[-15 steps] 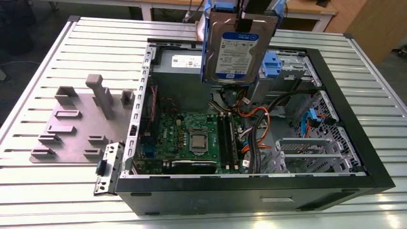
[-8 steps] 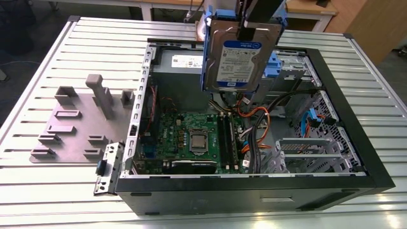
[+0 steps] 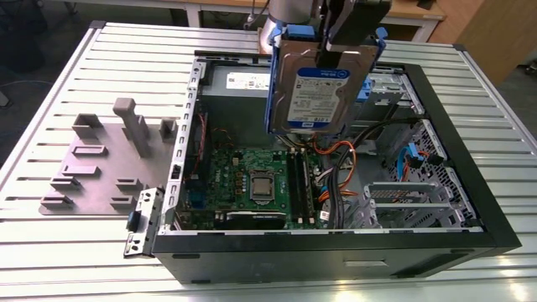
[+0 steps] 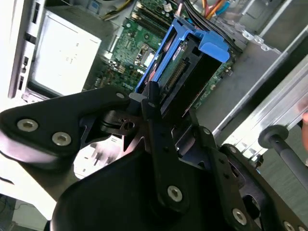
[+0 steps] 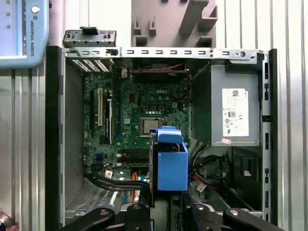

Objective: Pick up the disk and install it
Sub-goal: 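Pick up the disk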

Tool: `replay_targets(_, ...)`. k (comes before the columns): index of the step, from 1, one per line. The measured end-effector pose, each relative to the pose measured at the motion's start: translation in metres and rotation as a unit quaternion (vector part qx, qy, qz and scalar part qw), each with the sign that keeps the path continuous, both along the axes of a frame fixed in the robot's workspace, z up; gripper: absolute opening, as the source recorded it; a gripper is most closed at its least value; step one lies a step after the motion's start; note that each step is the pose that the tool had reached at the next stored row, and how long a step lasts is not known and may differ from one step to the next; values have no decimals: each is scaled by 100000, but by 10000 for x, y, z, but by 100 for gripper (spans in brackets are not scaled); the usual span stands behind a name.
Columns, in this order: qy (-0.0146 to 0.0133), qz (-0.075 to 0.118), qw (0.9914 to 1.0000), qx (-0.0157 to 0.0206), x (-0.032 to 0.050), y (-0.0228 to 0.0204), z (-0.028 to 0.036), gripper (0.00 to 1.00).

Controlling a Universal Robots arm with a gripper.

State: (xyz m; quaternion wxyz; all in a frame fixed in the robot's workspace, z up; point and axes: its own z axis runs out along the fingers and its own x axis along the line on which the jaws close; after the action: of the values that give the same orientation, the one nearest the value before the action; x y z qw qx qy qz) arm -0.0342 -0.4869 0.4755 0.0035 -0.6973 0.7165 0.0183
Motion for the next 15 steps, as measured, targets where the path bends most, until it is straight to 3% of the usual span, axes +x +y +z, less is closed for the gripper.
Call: replay_targets(15,0,-98,100000,2,0,-491,-1,35)
